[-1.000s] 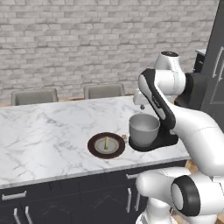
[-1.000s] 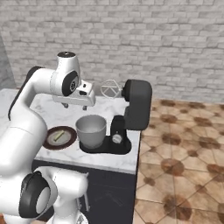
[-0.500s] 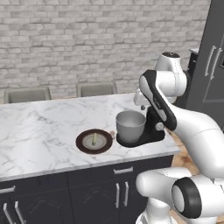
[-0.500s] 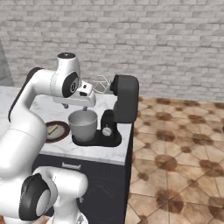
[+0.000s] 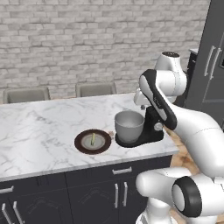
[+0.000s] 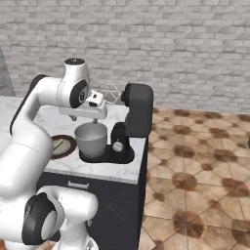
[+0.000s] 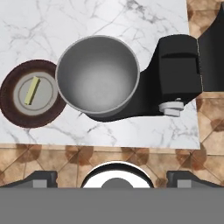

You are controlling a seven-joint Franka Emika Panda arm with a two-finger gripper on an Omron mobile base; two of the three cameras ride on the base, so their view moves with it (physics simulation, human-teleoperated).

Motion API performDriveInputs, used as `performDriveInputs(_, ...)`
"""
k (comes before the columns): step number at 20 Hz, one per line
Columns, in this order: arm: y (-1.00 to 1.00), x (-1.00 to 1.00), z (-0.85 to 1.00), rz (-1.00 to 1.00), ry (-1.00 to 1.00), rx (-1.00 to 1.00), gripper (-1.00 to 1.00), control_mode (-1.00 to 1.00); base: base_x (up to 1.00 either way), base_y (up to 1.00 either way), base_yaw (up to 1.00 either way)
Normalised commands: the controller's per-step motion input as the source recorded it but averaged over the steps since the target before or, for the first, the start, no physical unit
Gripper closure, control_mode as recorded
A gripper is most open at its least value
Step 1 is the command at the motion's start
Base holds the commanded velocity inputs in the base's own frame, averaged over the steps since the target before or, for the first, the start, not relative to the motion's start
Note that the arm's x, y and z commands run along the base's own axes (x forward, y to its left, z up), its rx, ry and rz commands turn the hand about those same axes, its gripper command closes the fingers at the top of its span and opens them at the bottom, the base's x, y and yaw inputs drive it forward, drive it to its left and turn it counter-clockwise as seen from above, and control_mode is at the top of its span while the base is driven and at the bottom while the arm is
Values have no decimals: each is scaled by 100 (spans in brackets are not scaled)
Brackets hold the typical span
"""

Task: Add butter and sugar cubes to the stand mixer bowl and then turn on the stand mixer to begin making frosting.

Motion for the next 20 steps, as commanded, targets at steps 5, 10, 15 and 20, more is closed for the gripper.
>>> performDriveInputs(5, 0, 0, 0, 0, 0, 0, -100, -100, 0, 0, 0)
performDriveInputs(10, 16, -21, 0, 1, -3, -1, -100, -100, 0, 0, 0)
performDriveInputs(15, 73, -42, 0, 7, -7, -12, -100, -100, 0, 0, 0)
performDriveInputs(20, 89, -18, 0, 9, 0, -17, -100, -100, 0, 0, 0)
